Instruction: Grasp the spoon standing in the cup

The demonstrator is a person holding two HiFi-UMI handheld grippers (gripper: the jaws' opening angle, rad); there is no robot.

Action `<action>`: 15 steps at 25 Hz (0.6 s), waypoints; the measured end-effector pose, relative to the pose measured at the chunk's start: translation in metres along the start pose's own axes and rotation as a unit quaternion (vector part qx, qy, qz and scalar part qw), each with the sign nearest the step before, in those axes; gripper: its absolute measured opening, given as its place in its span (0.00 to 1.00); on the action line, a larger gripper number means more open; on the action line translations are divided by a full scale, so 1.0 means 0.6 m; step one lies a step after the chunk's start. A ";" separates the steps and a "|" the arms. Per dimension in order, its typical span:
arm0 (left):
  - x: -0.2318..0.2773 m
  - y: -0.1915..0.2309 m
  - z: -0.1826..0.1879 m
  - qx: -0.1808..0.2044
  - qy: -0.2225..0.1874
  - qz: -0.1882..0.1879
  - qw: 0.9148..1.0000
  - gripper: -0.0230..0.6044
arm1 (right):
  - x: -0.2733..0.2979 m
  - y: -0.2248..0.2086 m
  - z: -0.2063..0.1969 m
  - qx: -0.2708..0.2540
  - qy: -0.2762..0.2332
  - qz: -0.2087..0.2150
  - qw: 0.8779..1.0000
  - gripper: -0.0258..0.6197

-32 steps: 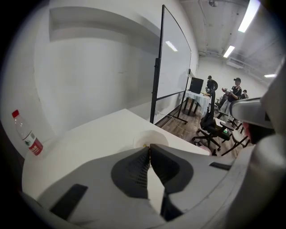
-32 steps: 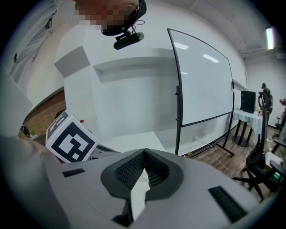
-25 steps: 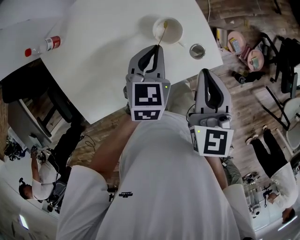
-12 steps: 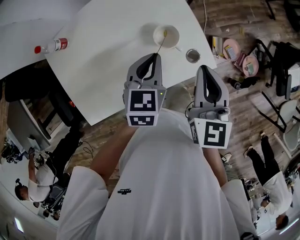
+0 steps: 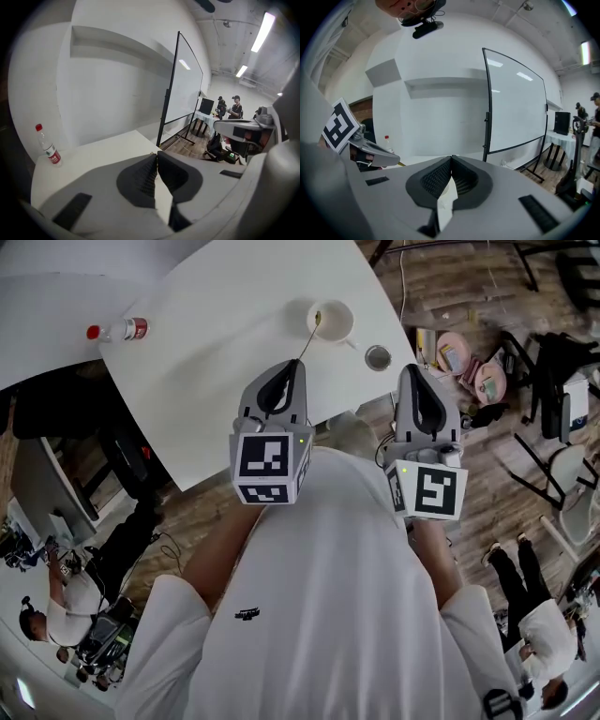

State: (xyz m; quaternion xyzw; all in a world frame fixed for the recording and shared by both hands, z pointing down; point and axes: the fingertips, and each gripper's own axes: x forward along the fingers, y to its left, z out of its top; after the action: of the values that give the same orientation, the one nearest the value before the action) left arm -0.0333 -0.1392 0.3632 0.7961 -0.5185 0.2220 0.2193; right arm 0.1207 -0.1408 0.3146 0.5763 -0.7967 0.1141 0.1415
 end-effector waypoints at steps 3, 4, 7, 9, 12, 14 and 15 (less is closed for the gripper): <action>-0.028 0.000 0.015 -0.001 -0.017 0.005 1.000 0.06 | -0.007 -0.003 0.013 -0.001 -0.009 -0.002 1.000 0.04; -0.038 0.000 0.019 -0.002 -0.023 0.006 1.000 0.06 | -0.009 -0.003 0.017 -0.004 -0.011 -0.002 1.000 0.04; -0.063 0.000 0.035 -0.001 -0.045 0.007 0.999 0.06 | -0.012 -0.001 0.026 -0.014 -0.017 -0.004 1.000 0.04; -0.078 0.001 0.045 0.002 -0.059 0.010 0.998 0.06 | -0.015 -0.001 0.031 -0.017 -0.019 -0.003 1.000 0.04; -0.096 0.004 0.058 0.001 -0.076 0.017 0.997 0.06 | -0.021 -0.004 0.034 -0.013 -0.021 -0.002 1.000 0.04; -0.108 0.008 0.065 0.001 -0.087 0.023 0.996 0.06 | -0.026 -0.004 0.033 -0.016 -0.018 -0.003 1.000 0.04; -0.112 0.010 0.069 0.001 -0.092 0.027 0.995 0.06 | -0.028 -0.003 0.033 -0.020 -0.016 -0.003 1.000 0.04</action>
State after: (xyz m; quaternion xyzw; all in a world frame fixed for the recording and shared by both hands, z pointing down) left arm -0.0584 -0.1164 0.2916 0.7992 -0.5575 0.1537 0.1639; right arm 0.1253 -0.1333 0.2904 0.5774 -0.7995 0.0885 0.1401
